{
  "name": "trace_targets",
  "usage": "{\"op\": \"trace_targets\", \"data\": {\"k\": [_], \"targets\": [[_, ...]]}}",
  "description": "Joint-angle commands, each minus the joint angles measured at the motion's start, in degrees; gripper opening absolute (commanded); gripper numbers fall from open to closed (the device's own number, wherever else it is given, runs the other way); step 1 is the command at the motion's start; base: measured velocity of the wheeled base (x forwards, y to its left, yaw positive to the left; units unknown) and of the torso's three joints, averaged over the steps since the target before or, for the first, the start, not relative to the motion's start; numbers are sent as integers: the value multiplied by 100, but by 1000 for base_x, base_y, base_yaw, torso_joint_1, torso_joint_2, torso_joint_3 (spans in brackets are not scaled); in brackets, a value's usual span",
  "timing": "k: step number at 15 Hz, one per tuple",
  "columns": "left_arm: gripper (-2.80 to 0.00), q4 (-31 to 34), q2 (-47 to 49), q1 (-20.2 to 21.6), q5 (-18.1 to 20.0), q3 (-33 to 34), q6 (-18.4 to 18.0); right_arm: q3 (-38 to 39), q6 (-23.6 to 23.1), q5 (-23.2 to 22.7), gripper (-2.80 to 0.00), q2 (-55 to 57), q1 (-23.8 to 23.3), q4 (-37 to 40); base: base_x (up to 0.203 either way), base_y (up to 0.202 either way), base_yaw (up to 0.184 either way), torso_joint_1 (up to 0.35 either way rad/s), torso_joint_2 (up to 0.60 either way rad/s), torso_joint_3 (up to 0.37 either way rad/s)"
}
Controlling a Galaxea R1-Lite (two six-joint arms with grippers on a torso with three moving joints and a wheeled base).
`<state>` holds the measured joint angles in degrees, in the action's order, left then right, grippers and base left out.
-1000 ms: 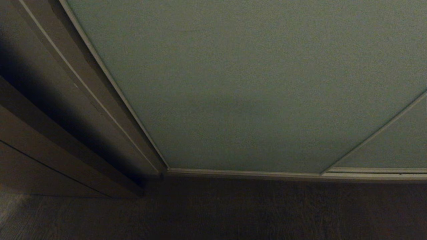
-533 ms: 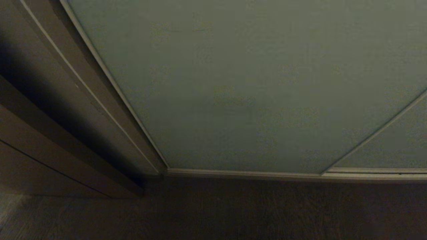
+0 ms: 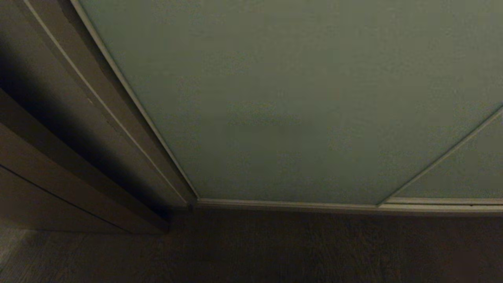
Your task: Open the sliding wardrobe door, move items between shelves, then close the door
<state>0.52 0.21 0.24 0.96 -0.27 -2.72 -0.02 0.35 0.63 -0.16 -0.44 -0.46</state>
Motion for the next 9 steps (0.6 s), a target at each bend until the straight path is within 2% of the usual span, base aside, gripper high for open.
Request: {"op": "trace_targets", "data": {"k": [1,9], "targets": [[-280,0,6,2,0,0,-1,11,9,-2,-280,-2,0,11,0,0,0,0,0,0],[-280,0,6,2,0,0,-1,11,9,-2,-280,-2,0,11,0,0,0,0,0,0]]}}
